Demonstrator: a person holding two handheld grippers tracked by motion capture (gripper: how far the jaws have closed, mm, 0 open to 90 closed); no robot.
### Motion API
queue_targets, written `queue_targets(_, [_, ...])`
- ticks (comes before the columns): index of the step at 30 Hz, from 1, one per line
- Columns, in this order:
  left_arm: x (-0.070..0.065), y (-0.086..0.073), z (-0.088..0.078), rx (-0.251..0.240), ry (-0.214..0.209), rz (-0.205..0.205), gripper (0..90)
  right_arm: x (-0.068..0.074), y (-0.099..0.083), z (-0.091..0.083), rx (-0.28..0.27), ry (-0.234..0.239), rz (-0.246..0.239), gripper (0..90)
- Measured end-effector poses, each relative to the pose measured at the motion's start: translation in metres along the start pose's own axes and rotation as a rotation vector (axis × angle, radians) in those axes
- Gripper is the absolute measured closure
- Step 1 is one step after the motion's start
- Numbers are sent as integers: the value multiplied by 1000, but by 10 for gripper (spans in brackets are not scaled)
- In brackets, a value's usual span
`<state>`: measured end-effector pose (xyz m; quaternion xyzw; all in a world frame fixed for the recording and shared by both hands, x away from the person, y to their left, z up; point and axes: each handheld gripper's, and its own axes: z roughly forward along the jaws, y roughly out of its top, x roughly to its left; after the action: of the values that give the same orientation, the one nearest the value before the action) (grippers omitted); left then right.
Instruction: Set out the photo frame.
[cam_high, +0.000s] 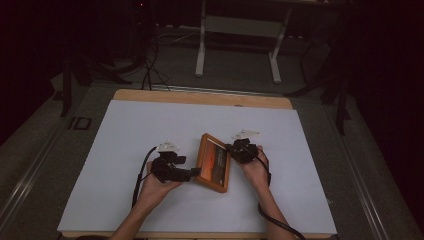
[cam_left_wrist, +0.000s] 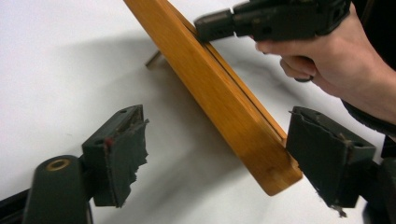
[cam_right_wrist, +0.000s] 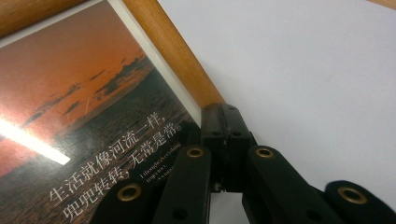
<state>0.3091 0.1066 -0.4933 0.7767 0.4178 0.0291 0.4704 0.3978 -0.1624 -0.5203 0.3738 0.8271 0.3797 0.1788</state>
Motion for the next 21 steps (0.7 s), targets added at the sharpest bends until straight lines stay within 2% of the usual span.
queue_targets(4, [-5, -3, 7, 21, -4, -2, 158, 0, 0, 0, 0, 1, -1, 899])
queue_targets(11, [-13, -10, 16, 33, -2, -16, 153, 0, -1, 0, -5, 2, 1, 899])
queue_targets(17, [-19, -15, 24, 42, -13, -23, 209, -1, -1, 0, -5, 3, -1, 899])
queue_targets(21, [-23, -16, 27, 30, -33, -45, 299, -1, -1, 0, -5, 3, -1, 898])
